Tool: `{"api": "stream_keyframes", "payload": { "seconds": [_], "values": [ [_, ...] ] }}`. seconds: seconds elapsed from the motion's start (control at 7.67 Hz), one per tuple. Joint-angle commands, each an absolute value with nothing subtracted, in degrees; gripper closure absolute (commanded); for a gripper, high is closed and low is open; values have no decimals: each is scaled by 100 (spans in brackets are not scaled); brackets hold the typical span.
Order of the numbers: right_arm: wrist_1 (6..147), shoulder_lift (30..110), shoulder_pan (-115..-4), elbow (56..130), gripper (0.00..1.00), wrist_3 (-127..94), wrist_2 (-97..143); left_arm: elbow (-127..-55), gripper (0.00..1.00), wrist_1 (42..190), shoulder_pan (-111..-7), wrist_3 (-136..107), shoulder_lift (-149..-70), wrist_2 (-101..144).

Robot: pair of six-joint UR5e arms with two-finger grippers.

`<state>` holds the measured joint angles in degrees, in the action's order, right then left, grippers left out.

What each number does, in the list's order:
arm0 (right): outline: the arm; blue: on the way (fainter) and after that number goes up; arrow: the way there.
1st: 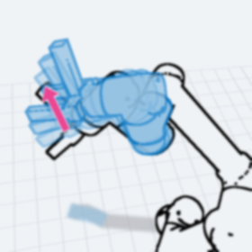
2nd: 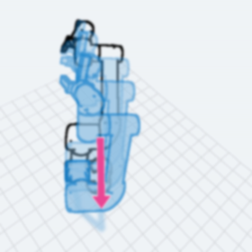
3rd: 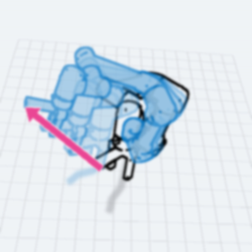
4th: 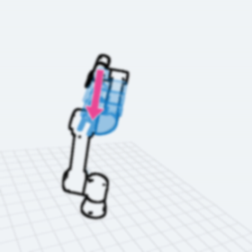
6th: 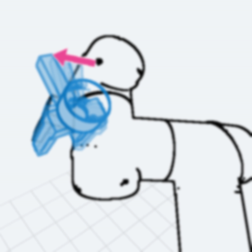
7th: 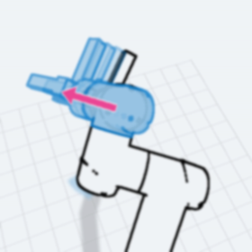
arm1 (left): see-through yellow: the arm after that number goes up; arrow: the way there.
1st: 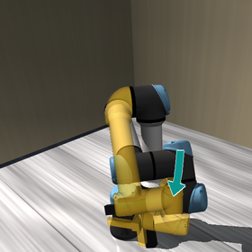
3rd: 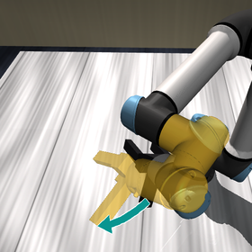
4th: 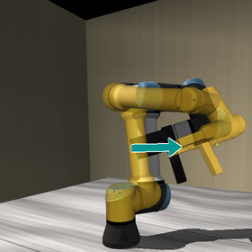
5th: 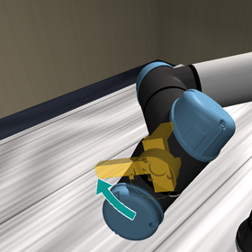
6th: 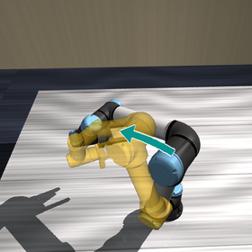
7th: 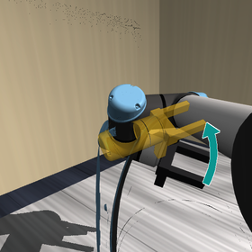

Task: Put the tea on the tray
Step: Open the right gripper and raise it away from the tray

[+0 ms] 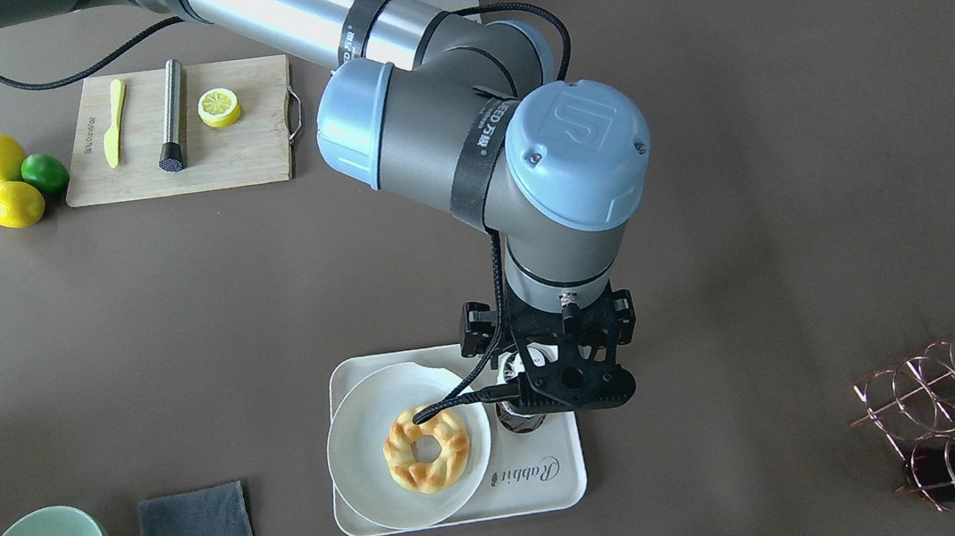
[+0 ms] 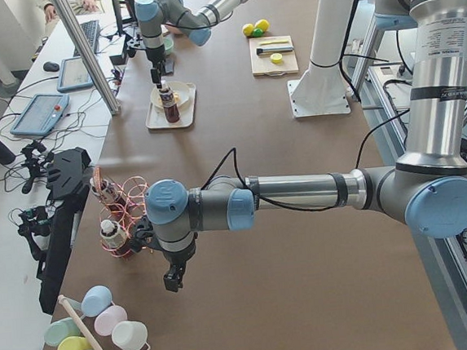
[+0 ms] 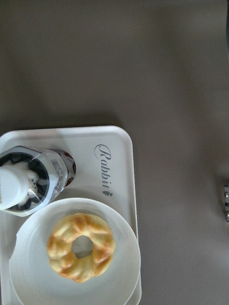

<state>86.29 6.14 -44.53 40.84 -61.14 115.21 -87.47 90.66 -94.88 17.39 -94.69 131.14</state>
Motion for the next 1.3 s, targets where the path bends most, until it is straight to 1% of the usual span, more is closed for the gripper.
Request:
{"api": "stream_keyframes", "payload": {
  "seconds": [0.0,0.26,0.39,0.52,0.65,0.78,0.91,1.17],
  "values": [
    [9573,685,-4579,4986,0,-6065,11882,-8841,2,9132,-9571,1470,-9439,13113],
    [11137,1245,-4876,6584,0,-5672,12206,-8824,2,9350,-9999,1494,-9282,13122],
    [12023,1570,-5017,7392,0,-5164,12225,-8850,2,9395,-10211,1494,-9090,13131],
    [12807,2034,-5271,8218,0,-4568,12234,-8729,2,9570,-10213,1468,-9062,13122],
    [13310,2840,-5595,9105,0,-3796,12252,-8675,2,9632,-10204,1459,-9079,13096],
    [13350,3944,-6129,9802,0,-2805,12556,-8701,2,9633,-10204,1459,-9079,13070],
    [13342,4895,-6718,10122,0,-1603,12725,-8701,2,9642,-10204,1476,-9053,13078],
    [13324,6050,-7756,10151,0,203,12770,-8779,2,9694,-10195,1485,-9132,13095]
  ]
}}
